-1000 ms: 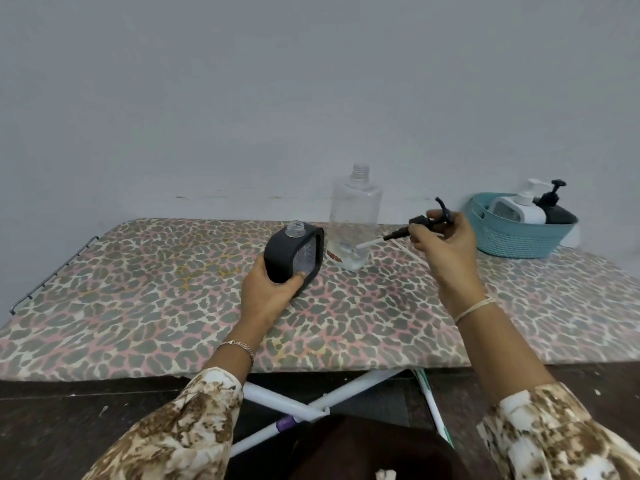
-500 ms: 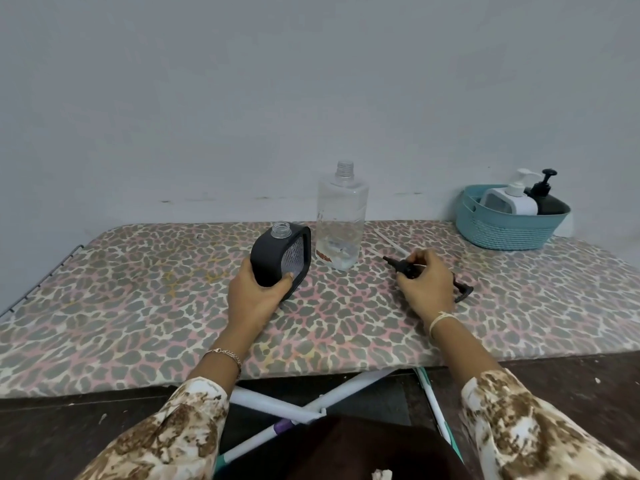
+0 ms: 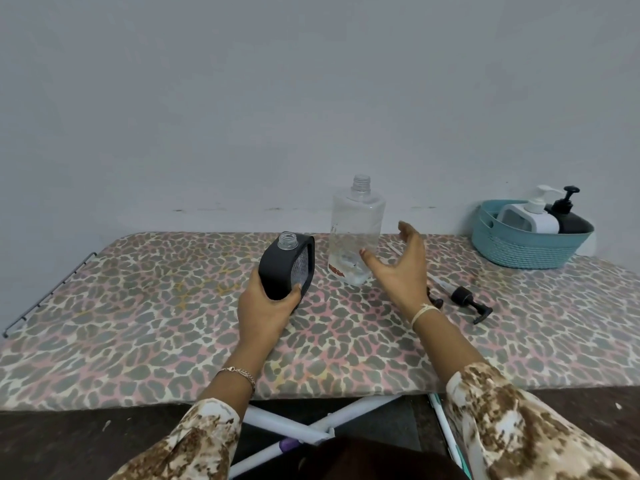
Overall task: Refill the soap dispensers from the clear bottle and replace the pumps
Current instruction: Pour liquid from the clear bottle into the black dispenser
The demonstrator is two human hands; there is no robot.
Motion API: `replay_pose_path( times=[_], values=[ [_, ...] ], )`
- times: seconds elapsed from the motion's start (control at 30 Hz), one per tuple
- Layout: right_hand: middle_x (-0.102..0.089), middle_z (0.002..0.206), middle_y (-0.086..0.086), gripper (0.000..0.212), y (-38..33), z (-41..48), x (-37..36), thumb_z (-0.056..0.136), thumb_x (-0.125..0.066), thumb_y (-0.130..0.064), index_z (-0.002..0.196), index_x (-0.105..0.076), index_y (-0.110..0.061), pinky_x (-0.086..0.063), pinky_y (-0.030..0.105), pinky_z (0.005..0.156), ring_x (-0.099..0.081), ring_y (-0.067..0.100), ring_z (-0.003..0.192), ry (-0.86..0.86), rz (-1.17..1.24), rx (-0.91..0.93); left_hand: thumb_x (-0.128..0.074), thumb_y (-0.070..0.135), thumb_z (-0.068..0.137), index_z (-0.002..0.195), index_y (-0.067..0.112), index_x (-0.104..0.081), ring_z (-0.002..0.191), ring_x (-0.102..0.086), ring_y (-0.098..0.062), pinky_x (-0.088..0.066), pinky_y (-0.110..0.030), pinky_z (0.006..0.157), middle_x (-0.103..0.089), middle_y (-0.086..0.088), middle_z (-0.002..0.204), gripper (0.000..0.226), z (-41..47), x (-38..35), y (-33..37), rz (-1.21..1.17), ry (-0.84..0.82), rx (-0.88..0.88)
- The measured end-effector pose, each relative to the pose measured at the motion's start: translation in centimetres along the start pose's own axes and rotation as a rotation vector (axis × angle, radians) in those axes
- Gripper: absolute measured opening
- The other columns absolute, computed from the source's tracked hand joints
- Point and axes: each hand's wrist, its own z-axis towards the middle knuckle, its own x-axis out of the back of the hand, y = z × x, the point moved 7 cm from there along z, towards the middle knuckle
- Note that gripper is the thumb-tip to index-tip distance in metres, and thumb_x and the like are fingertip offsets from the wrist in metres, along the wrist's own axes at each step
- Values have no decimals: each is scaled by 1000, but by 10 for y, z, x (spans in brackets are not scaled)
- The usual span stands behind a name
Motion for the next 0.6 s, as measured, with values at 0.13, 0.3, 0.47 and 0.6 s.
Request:
replay_pose_path(
  times=[0.13, 0.3, 0.47, 0.6],
  values=[
    [-41, 143, 2, 99, -9, 20, -32, 64, -88, -35, 143, -30, -17, -37, 38, 111, -40, 17, 132, -91, 192, -72, -80, 23, 75, 123, 21, -55, 95, -63, -12, -54, -30, 81, -64, 7, 108, 55, 1, 4, -1, 15, 43, 2],
    [-51, 126, -3, 95, 0, 36, -55, 59, -91, -25, 136, -37, -18, -45, 35, 102, -51, 13, 116, -97, 370, -161, -81, 24, 74, 123, 22, -56, 94, -61, -9, -52, -25, 78, -62, 11, 105, 55, 2, 4, -2, 24, 45, 10],
    [-62, 113, -7, 69, 12, 44, -65, 58, -91, -11, 116, -54, -24, -52, 40, 95, -60, 11, 106, -96, 458, -212, -81, 23, 74, 125, 20, -56, 94, -58, -7, -44, -17, 76, -60, 12, 104, 57, 2, 5, -2, 31, 41, 18],
    [-68, 104, -5, 54, 1, 43, -61, 60, -90, -14, 103, -60, -28, -55, 40, 89, -64, 13, 101, -66, 411, -154, -81, 24, 74, 127, 20, -55, 96, -57, -8, -46, -21, 81, -61, 9, 108, 59, 3, 4, -4, 27, 38, 32]
  ],
)
